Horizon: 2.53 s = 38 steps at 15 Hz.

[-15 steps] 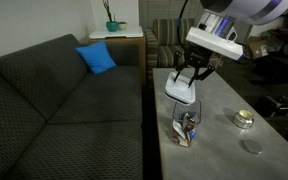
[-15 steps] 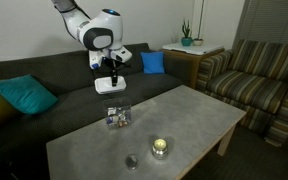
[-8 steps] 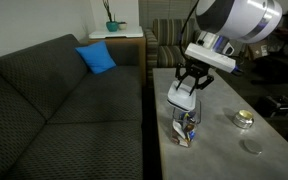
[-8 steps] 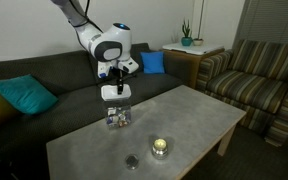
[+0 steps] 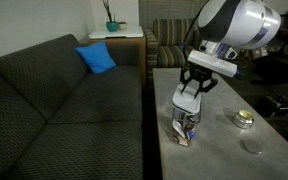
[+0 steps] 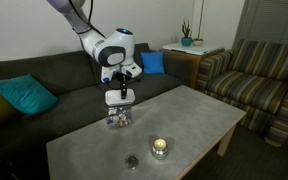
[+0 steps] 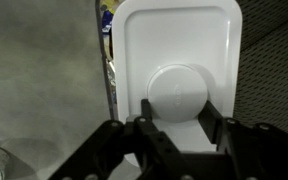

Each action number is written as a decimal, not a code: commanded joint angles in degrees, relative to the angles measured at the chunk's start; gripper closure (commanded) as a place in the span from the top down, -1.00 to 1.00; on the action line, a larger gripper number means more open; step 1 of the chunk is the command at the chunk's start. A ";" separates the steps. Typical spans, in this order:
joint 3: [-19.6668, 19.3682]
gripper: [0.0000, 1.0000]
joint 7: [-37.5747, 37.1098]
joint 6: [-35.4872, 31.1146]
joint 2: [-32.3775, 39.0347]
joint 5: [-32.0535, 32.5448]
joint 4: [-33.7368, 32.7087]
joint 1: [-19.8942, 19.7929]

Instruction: Put the lid on the container

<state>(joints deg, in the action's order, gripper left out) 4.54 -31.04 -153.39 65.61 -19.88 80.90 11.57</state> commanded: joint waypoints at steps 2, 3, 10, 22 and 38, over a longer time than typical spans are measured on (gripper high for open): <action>-2.18 -0.48 -1.34 3.70 1.28 1.67 -1.88 1.91; -2.62 -0.48 -1.69 3.57 0.84 1.95 -1.08 2.54; -6.53 -0.48 -7.50 2.14 -0.16 5.00 1.75 7.07; -8.41 -0.48 -17.28 8.59 2.14 10.35 0.11 8.99; -12.23 1.00 -18.06 -3.86 -7.41 15.72 16.53 14.09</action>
<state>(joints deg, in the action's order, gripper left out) -6.43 -48.54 -153.38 62.56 -5.53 90.62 24.39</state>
